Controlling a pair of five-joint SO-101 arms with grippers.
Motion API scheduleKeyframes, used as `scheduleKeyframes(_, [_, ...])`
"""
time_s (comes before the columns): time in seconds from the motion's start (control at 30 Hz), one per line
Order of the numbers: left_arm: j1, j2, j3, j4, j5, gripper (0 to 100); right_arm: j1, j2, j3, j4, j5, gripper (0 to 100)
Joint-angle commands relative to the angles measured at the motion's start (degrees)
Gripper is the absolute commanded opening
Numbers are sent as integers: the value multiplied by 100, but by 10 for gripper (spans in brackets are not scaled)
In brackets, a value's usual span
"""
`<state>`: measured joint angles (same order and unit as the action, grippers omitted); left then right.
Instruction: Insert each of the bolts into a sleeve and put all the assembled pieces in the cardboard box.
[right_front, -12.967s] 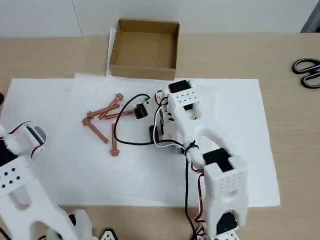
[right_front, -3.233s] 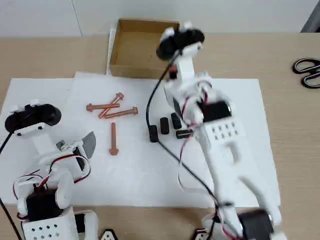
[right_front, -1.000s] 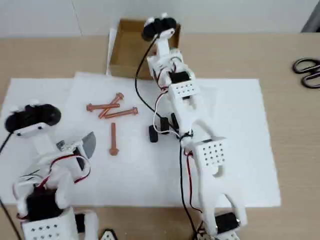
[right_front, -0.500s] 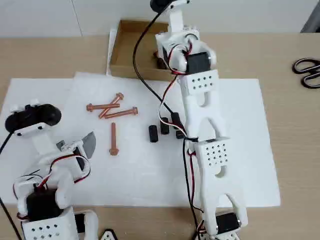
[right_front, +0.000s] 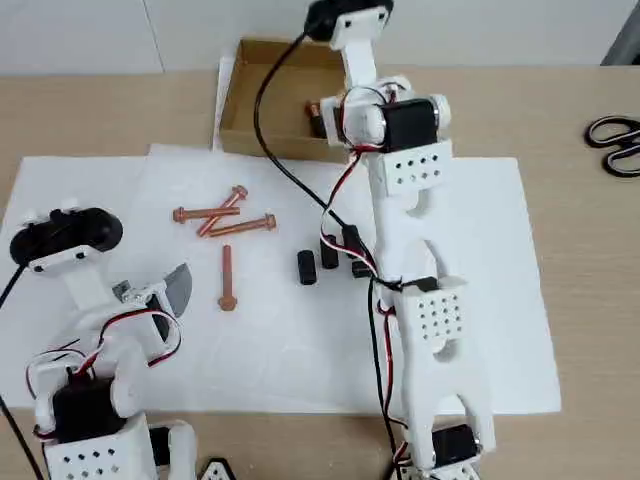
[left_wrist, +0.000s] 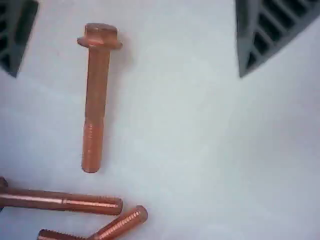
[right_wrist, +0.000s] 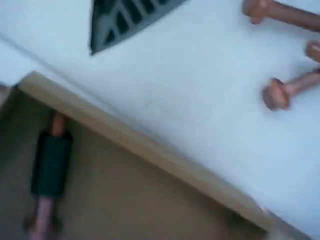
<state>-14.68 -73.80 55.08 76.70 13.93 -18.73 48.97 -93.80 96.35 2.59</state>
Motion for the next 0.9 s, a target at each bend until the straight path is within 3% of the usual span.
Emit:
scheduleKeyframes(0.0, [-35, -35, -22, 53, -70, 268, -110, -1033, -70, 66, 35, 226])
scheduleKeyframes(0.3, [-35, -35, -22, 53, -70, 268, -136, -3248, 3367, 40, 35, 226])
scheduleKeyframes(0.47, [-35, -35, -22, 53, -70, 268, -514, -4453, 5679, 13, 35, 226])
scheduleKeyframes(0.67, [-35, -35, 66, 53, -105, 268, -1200, -4637, 7411, -22, 18, 226])
scheduleKeyframes(0.77, [-88, -35, 119, 53, -686, 268, -1473, -4435, 7833, -189, -141, 226])
scheduleKeyframes(0.87, [-466, -35, 127, 26, -1503, 268, -1613, -4127, 8009, -356, -862, 226])
